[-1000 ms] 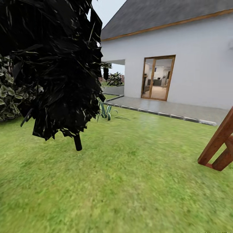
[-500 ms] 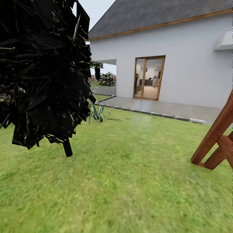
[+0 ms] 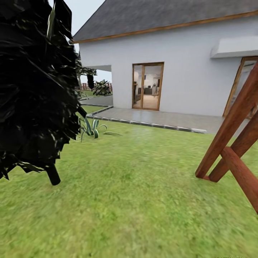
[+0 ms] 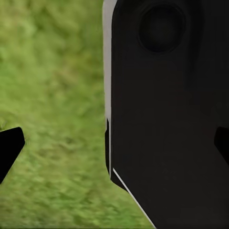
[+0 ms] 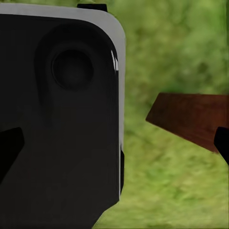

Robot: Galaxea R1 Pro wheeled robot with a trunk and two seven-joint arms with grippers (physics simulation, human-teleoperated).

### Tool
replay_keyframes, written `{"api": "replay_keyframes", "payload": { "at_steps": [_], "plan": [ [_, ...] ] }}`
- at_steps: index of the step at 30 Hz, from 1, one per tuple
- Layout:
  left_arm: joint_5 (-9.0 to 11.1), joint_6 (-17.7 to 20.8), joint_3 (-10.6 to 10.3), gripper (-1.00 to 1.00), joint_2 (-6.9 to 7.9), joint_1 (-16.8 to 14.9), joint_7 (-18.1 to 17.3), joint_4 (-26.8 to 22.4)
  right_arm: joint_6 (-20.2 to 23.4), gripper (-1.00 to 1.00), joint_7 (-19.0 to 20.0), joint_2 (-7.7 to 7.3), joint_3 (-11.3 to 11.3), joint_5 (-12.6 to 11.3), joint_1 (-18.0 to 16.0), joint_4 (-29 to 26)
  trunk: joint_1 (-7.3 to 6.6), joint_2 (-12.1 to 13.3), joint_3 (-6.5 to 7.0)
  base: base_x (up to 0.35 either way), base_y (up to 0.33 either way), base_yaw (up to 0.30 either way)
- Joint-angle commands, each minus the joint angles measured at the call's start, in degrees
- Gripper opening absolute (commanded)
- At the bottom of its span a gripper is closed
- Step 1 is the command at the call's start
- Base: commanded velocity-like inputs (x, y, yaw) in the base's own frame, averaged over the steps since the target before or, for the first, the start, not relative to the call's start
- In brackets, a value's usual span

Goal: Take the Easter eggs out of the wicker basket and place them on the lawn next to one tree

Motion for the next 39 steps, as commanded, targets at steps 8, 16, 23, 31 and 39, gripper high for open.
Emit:
{"api": "replay_keyframes", "payload": {
  "at_steps": [8, 16, 23, 31, 39],
  "plan": [
    [0.0, 0.0, 0.0, 1.0, -0.01, 0.0, 0.0, -0.1, 0.0, 1.0, 0.0, 0.0, 0.0, 0.0, -0.1, 0.1, 0.03, 0.0, -0.04, 0.259, 0.0, -0.076],
    [0.0, 0.0, 0.0, 1.0, 0.0, 0.0, 0.0, -0.1, 0.0, 1.0, 0.0, 0.0, 0.0, 0.0, -0.1, 0.1, 0.03, 0.0, -0.04, 0.261, 0.0, -0.001],
    [0.0, 0.0, 0.0, 1.0, 0.03, 0.0, 0.0, -0.1, 0.0, 1.0, 0.0, 0.0, 0.0, 0.0, -0.1, 0.1, 0.03, 0.0, -0.04, 0.282, 0.0, 0.0],
    [0.0, 0.0, 0.0, 1.0, 0.02, 0.0, 0.0, -0.1, 0.1, 1.0, -0.1, -0.06, 0.0, -0.1, -0.1, 0.1, 0.03, 0.0, -0.04, 0.266, 0.0, 0.0],
    [0.0, 0.0, 0.0, 1.0, 0.02, 0.0, 0.1, -0.1, -0.1, 1.0, -0.1, -0.12, -0.1, -0.1, -0.1, 1.8, 0.03, 0.0, -0.04, 0.044, 0.0, 0.0]
  ]
}}
